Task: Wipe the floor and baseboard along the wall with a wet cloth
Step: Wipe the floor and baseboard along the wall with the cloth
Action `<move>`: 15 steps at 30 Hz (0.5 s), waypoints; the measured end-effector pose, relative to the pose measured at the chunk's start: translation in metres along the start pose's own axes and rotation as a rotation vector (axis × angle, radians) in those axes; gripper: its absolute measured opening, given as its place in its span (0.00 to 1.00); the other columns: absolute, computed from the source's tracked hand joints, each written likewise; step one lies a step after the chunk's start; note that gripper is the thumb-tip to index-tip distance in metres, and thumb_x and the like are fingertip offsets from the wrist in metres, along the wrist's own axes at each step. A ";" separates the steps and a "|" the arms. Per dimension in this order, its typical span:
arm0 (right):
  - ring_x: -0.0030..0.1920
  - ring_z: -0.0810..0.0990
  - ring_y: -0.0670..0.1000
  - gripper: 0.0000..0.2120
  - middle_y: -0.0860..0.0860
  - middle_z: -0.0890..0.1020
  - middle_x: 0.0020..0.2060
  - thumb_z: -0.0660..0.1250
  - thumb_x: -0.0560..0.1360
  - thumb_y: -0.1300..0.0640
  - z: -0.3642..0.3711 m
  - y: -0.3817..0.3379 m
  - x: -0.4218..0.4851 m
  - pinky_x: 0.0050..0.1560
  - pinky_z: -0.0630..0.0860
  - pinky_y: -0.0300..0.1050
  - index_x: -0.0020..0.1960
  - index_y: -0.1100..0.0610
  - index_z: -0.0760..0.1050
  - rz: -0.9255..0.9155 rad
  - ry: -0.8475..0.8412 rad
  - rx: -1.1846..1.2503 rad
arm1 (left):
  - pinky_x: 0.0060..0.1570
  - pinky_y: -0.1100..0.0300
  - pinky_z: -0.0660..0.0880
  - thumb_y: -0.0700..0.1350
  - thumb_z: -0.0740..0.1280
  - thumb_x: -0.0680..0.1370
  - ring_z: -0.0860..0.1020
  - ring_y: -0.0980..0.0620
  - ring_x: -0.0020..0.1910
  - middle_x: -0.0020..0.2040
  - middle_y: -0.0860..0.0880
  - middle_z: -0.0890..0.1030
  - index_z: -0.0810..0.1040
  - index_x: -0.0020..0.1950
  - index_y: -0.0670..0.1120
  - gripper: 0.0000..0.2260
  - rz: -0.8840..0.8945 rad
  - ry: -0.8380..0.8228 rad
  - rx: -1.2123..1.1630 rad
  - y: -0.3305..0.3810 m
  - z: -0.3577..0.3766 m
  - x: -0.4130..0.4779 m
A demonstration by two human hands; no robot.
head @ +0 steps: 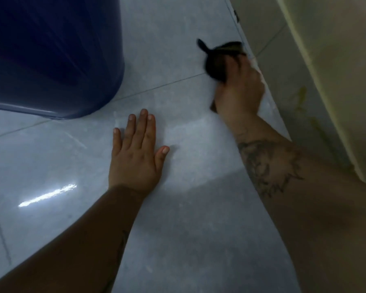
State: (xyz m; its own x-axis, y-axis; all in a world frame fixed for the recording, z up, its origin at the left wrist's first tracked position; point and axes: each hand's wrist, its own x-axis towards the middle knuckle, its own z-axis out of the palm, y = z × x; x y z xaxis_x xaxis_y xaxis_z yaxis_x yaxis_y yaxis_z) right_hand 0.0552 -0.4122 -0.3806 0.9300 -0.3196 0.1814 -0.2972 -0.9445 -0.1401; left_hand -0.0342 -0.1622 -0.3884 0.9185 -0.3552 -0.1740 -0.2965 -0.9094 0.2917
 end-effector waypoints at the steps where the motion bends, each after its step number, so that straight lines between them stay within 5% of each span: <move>1: 0.58 0.76 0.62 0.25 0.56 0.73 0.67 0.62 0.71 0.56 0.002 -0.016 -0.002 0.51 0.73 0.54 0.68 0.53 0.71 -0.092 -0.044 0.017 | 0.76 0.45 0.42 0.60 0.43 0.81 0.42 0.48 0.78 0.80 0.48 0.43 0.42 0.79 0.46 0.30 0.001 0.003 0.001 0.000 0.000 0.000; 8: 0.59 0.76 0.61 0.23 0.56 0.75 0.67 0.65 0.70 0.58 -0.025 -0.003 -0.106 0.54 0.72 0.54 0.65 0.52 0.76 -0.664 -0.225 0.224 | 0.75 0.44 0.44 0.60 0.44 0.80 0.46 0.46 0.78 0.80 0.45 0.47 0.45 0.79 0.44 0.32 0.019 0.044 -0.026 -0.002 0.001 0.000; 15: 0.53 0.79 0.60 0.22 0.59 0.81 0.57 0.60 0.67 0.60 -0.104 0.108 -0.191 0.54 0.76 0.54 0.60 0.56 0.77 -0.687 -0.442 0.214 | 0.75 0.45 0.42 0.61 0.41 0.80 0.43 0.47 0.78 0.80 0.46 0.45 0.42 0.79 0.45 0.32 0.013 0.032 0.023 0.002 0.000 -0.002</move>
State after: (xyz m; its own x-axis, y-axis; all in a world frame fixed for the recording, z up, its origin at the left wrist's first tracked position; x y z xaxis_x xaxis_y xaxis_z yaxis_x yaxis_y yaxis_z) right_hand -0.1773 -0.4608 -0.3288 0.9014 0.4217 -0.0980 0.3709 -0.8691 -0.3272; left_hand -0.0367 -0.1633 -0.3874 0.9224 -0.3601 -0.1400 -0.3138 -0.9096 0.2722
